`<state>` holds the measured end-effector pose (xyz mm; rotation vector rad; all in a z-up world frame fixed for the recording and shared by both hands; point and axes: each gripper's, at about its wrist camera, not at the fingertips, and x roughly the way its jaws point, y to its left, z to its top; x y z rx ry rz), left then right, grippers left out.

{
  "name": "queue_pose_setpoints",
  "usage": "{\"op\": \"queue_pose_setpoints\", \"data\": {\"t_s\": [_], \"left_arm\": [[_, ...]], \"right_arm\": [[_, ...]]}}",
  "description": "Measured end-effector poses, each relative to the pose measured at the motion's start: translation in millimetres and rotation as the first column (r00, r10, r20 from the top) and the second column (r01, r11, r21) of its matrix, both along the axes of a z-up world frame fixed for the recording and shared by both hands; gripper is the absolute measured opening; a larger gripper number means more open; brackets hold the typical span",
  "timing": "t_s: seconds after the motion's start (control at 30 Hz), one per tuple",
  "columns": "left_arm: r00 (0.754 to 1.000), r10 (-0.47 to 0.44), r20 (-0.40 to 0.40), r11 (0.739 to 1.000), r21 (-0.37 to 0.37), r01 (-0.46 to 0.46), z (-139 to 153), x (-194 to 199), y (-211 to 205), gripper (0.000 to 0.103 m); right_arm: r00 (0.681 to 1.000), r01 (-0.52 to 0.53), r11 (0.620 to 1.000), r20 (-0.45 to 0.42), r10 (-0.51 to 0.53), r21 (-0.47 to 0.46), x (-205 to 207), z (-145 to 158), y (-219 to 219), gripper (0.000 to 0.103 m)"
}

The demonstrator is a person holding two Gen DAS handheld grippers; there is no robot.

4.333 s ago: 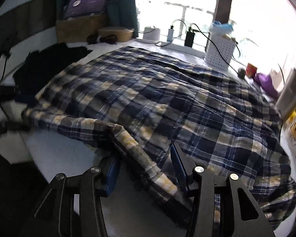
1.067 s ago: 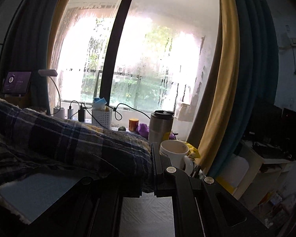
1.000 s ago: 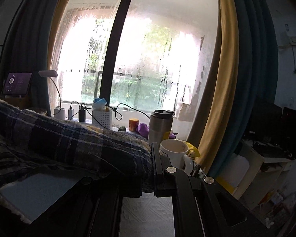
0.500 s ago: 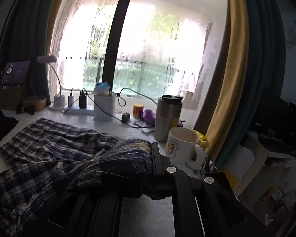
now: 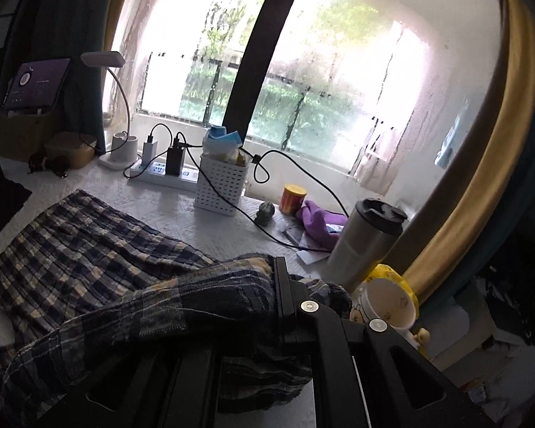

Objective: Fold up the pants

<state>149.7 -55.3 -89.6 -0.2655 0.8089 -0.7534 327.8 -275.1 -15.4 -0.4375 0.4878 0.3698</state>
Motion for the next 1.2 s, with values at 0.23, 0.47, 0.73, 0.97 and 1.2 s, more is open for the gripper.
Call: {"op": "queue_pose_setpoints", "data": {"t_s": [0.23,0.47,0.73,0.97,1.2], "left_arm": [[0.994,-0.032,-0.103,0.999,0.028,0.035,-31.5,0.9,-24.3,0.073],[0.996,-0.024,-0.09,0.989,0.143,0.036,-38.3,-22.5,-33.9,0.016],[0.979,0.185,0.083,0.956,0.213,-0.199,9.1,-57.1,36.0,0.001],[0.921,0.34,0.191,0.904,0.203,-0.376,47.6,-46.1,91.7,0.0],[0.858,0.395,0.327,0.866,0.177,-0.467,97.6,-21.5,119.1,0.0]], "right_arm": [[0.999,0.011,1.0,-0.047,-0.01,0.027,21.8,5.2,5.2,0.007],[1.0,0.022,0.999,-0.024,-0.02,0.05,20.7,19.5,-1.7,0.007],[1.0,0.013,0.998,0.025,-0.015,0.059,-6.3,29.2,-18.0,0.007],[0.999,-0.022,0.997,0.049,0.018,0.079,-32.3,37.1,-16.2,0.007],[0.998,-0.042,0.993,0.047,0.037,0.108,-36.7,41.8,-10.8,0.007]]}}
